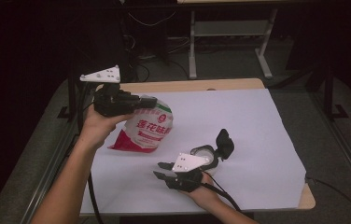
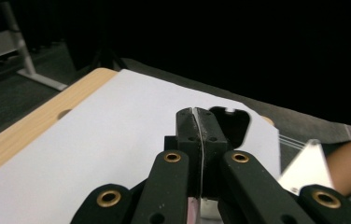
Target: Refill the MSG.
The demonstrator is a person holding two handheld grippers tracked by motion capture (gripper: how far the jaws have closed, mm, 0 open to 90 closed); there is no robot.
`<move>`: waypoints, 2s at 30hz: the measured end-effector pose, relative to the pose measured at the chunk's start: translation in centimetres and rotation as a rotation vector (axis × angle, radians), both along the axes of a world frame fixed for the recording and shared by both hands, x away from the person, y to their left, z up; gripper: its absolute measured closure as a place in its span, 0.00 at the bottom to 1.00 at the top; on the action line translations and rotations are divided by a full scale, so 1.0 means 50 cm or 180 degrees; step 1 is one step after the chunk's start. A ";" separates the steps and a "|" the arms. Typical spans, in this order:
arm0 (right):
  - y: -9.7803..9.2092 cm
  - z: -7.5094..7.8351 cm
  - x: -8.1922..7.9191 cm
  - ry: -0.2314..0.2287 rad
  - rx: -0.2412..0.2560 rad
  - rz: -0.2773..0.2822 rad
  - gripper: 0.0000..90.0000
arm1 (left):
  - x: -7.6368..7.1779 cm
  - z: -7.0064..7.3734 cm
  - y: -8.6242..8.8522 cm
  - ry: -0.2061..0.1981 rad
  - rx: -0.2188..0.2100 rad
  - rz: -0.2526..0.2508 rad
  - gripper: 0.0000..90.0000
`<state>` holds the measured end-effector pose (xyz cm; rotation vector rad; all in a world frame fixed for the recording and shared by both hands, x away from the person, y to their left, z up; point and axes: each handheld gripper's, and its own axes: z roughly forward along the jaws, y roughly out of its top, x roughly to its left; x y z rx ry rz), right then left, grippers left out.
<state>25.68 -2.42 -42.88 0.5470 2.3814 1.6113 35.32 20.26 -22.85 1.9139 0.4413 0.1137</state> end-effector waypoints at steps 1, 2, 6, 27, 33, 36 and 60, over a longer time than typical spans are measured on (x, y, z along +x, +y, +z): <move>0.000 0.000 0.000 0.0018 -0.0010 0.0020 0.71 | 0.004 -0.003 0.003 0.0003 -0.0006 0.0044 1.00; -0.001 0.001 0.000 0.0031 -0.0015 0.0041 0.71 | 0.009 -0.006 0.006 -0.0001 -0.0002 0.0085 1.00; -0.010 0.008 -0.004 0.0034 -0.0023 0.0099 0.68 | 0.026 -0.018 0.019 0.0037 -0.0021 0.0185 1.00; -0.152 0.080 -0.010 0.0186 0.0033 0.0147 0.66 | 0.069 -0.039 0.040 -0.0005 0.0023 0.0465 1.00; -0.205 0.082 -0.016 0.0227 0.0070 0.0103 0.66 | 0.086 -0.047 0.045 -0.0003 0.0045 0.0571 1.00; -0.234 0.083 -0.022 0.0225 0.0069 0.0079 0.66 | 0.095 -0.051 0.046 -0.0010 0.0026 0.0608 1.00; -0.407 0.054 -0.046 0.0327 0.0091 -0.0287 0.66 | 0.117 -0.097 0.050 0.0035 0.0085 0.0641 1.00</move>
